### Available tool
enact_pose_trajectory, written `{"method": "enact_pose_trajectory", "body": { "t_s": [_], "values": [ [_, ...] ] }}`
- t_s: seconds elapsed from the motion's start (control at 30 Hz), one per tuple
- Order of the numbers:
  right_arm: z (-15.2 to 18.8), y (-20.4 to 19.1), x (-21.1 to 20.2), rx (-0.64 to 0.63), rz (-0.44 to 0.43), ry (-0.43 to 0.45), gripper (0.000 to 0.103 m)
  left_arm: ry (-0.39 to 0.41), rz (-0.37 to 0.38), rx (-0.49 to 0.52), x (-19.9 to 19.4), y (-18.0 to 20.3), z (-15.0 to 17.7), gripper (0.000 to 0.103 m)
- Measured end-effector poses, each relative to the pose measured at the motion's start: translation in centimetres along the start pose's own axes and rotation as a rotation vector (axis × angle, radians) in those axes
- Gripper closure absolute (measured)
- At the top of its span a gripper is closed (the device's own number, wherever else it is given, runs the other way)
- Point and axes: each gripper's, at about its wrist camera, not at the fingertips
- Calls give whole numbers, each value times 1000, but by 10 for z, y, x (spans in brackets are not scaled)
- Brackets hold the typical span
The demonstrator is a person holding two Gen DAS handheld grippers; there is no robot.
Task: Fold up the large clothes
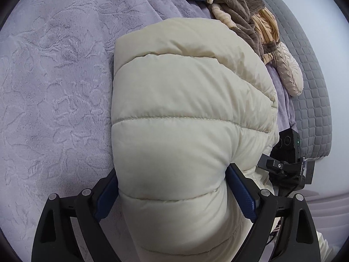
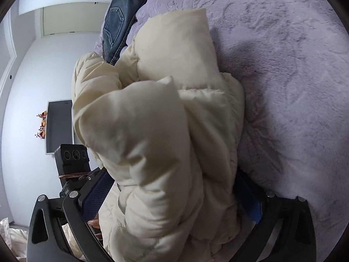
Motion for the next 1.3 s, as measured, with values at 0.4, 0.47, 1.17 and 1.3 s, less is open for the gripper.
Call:
{"method": "enact_pose_trajectory", "body": {
  "t_s": [0.4, 0.47, 1.17, 1.3],
  "values": [
    [16, -29, -8, 46, 68, 43, 53, 47, -135, 139, -18, 31, 3, 20],
    [19, -36, -11, 44, 71, 51, 54, 57, -151, 153, -25, 36, 3, 20],
    [45, -106, 15, -38, 115, 46, 54, 208, -48, 86, -115, -7, 1, 20],
    [38, -98, 17, -14, 122, 45, 54, 160, -17, 13, -110, -50, -13, 7]
  ]
}}
Point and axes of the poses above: each gripper's, at about its wrist camera, not at the fingertips, and x roughly the way its jaws point, y to its right, z to its underside, and after that the axes turned 13 degrees about y, right-handed
